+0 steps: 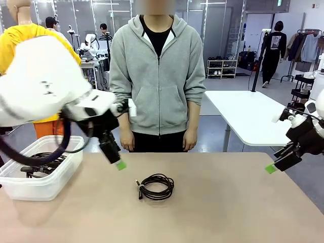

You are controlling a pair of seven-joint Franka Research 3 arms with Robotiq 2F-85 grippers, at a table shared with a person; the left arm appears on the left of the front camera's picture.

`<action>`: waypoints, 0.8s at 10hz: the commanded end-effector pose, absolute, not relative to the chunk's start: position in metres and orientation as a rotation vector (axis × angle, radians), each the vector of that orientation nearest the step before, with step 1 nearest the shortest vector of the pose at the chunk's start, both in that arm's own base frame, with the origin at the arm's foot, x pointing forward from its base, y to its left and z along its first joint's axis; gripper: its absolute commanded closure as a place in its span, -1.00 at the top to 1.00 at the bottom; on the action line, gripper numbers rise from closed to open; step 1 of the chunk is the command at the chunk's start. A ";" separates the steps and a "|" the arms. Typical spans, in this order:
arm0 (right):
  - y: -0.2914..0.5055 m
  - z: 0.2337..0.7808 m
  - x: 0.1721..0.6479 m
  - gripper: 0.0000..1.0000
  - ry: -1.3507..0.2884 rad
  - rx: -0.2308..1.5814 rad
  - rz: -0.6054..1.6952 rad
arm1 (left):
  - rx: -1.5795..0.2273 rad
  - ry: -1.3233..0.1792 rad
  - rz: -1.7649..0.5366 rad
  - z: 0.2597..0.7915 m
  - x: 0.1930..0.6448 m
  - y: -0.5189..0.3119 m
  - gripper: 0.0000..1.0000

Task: Organize and store the cables.
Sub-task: Place the USB Extension Cable into the Organizing box.

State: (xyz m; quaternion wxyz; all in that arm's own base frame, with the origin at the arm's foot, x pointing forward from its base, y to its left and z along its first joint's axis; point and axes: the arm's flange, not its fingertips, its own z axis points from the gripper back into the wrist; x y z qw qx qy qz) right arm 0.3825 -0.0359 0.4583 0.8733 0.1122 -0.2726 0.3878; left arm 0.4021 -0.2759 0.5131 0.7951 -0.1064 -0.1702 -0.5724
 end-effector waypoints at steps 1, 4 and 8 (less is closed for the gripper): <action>-0.033 0.461 0.382 1.00 -0.549 0.232 0.786 | -0.184 -0.269 -1.077 0.510 0.437 -0.313 1.00; -0.033 0.461 0.382 1.00 -0.549 0.232 0.786 | -0.106 -0.176 -0.808 0.472 0.472 -0.355 1.00; -0.033 0.461 0.382 1.00 -0.549 0.232 0.786 | -0.077 -0.204 -0.745 0.431 0.491 -0.371 1.00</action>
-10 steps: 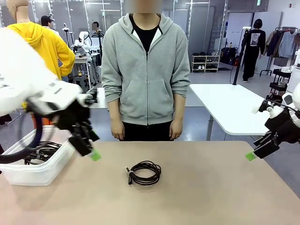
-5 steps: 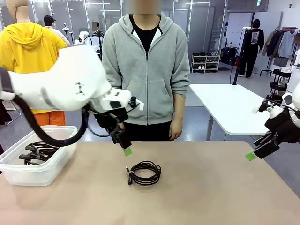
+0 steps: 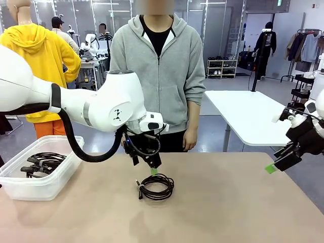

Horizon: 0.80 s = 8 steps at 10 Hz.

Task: Organize and store the cables.
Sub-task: Place the USB Extension Cable into the Organizing box.

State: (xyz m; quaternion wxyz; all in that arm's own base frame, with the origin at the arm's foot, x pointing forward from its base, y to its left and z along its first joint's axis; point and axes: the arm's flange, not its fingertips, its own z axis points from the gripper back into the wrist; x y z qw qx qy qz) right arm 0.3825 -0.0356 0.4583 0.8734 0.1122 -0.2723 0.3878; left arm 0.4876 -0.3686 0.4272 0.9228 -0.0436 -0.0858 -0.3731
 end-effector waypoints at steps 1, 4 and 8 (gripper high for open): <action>-0.033 0.461 0.382 1.00 -0.549 0.232 0.786 | -0.105 -0.209 -0.743 0.430 0.489 -0.369 1.00; -0.033 0.461 0.382 1.00 -0.549 0.232 0.786 | -0.090 -0.176 -0.766 0.427 0.488 -0.369 1.00; -0.033 0.461 0.382 1.00 -0.549 0.232 0.786 | -0.123 -0.128 -0.332 0.412 0.507 -0.379 1.00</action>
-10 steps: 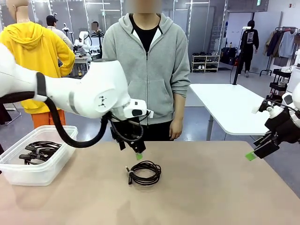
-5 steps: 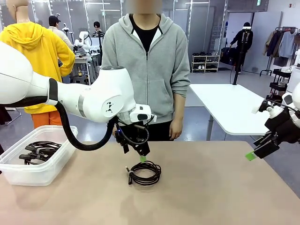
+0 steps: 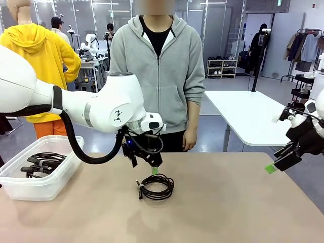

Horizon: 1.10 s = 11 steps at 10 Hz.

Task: Organize and store the cables.
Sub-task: Place the USB Extension Cable into the Organizing box.

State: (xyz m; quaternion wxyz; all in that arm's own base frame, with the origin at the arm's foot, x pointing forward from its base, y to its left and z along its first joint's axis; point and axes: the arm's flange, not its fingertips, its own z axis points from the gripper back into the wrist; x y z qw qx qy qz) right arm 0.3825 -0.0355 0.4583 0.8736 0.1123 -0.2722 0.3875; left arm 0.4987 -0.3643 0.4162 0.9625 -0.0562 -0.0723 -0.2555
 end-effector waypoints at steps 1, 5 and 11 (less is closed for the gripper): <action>-0.033 0.461 0.382 1.00 -0.549 0.232 0.786 | -0.031 -0.152 -0.233 0.403 0.506 -0.384 1.00; -0.033 0.461 0.382 1.00 -0.549 0.232 0.786 | 0.027 -0.172 0.131 0.386 0.497 -0.384 1.00; -0.033 0.461 0.382 1.00 -0.549 0.232 0.786 | -0.037 -0.098 0.155 0.323 0.514 -0.361 1.00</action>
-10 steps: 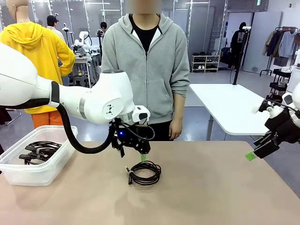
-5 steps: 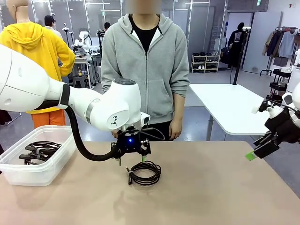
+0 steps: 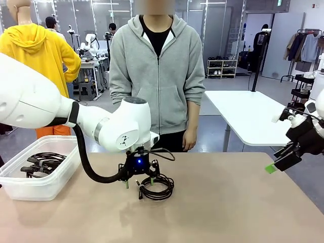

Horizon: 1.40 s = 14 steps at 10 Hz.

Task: Organize and store the cables.
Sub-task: Place the USB Extension Cable into the Organizing box.

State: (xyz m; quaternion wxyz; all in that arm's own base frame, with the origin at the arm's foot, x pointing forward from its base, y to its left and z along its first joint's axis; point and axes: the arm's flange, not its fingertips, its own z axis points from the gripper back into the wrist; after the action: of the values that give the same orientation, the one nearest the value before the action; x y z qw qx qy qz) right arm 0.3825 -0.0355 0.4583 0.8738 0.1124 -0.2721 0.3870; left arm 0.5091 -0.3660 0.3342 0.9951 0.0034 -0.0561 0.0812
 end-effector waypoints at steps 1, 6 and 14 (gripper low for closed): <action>-0.033 0.461 0.382 1.00 -0.549 0.232 0.786 | -0.049 -0.098 0.166 0.318 0.518 -0.360 1.00; -0.033 0.461 0.382 1.00 -0.549 0.232 0.786 | -0.028 -0.102 0.179 0.311 0.525 -0.365 -0.18; -0.033 0.461 0.382 1.00 -0.549 0.232 0.786 | -0.006 -0.190 0.106 0.303 0.542 -0.364 -1.00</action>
State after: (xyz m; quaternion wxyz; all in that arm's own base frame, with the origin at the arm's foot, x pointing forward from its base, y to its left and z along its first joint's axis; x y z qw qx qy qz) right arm 0.3825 -0.0355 0.4583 0.8740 0.1125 -0.2721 0.3867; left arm 0.5347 -0.3637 0.3097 0.9948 0.0001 -0.0790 0.0647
